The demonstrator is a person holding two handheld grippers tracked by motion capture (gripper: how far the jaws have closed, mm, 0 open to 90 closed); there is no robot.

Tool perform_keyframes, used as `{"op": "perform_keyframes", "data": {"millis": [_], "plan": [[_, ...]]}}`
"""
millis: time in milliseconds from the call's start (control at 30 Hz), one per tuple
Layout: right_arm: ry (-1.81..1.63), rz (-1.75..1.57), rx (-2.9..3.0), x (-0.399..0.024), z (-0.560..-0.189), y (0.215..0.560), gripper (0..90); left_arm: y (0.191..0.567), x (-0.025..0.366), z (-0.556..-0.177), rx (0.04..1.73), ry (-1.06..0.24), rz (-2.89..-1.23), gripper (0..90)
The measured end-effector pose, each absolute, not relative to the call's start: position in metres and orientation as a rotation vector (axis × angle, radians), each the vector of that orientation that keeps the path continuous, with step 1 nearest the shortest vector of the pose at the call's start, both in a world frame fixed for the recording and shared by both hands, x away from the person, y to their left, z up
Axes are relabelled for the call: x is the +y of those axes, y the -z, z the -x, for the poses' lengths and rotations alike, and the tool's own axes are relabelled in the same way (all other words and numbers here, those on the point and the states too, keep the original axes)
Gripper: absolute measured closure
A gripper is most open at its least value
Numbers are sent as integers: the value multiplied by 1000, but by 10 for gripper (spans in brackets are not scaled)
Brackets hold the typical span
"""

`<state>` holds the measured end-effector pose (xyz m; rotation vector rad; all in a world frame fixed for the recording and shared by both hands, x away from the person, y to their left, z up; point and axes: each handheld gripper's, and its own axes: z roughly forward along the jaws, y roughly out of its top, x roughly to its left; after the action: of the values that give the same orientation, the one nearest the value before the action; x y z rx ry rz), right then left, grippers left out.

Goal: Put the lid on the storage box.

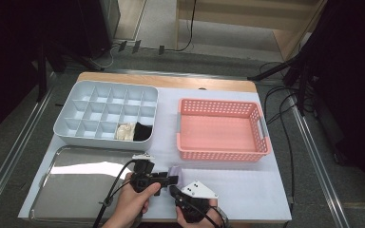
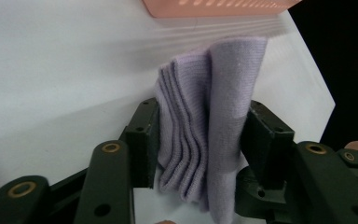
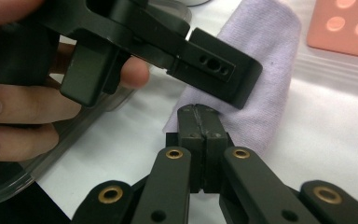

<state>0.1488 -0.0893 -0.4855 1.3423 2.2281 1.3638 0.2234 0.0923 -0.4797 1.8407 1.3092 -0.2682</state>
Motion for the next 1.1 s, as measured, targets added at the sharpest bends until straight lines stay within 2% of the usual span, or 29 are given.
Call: {"op": "perform_keyframes", "data": {"millis": [100, 200, 500, 867, 1100], "plan": [[-1363, -1341, 2229, -89, -149, 485, 900, 480, 94, -223, 1289, 299, -1841, 668], [-1363, -1324, 2237, -89, -148, 485, 900, 479, 96, -222, 1265, 296, -1836, 711], [-1429, -1296, 2198, -99, -145, 477, 860, 462, 106, -213, 1199, 168, -1836, 723], [-1405, -1265, 2134, -108, -150, 475, 691, 447, 130, -209, 1192, 79, -1790, 722], [-1407, -1270, 2116, -110, -154, 478, 617, 445, 142, -204, 1193, 17, -1794, 721]]}}
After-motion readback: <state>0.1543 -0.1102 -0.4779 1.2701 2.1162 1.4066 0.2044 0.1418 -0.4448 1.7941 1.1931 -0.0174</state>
